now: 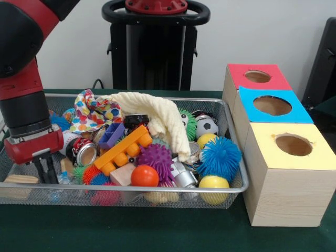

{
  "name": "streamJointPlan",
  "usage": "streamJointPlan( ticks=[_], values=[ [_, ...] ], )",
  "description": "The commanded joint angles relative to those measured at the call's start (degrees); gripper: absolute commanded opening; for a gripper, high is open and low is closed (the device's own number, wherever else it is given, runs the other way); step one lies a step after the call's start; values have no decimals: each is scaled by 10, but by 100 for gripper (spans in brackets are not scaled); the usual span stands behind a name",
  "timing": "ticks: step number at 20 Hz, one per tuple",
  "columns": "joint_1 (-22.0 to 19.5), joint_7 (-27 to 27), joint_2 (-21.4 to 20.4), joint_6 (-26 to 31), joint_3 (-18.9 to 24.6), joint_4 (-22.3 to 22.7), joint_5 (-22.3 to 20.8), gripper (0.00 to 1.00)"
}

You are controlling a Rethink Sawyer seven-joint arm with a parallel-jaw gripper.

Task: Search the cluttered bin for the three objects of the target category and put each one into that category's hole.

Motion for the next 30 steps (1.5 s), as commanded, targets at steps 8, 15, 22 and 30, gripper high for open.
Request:
streamJointPlan(
  ticks=[8,15,22,30],
  values=[
    [-5,119,42,-20,79,-3,14,0],
    [-5,114,44,-15,79,-4,14,100],
    [-3,137,48,-16,76,-7,11,100],
    [-16,81,-4,-154,101,43,-3,100]
  ],
)
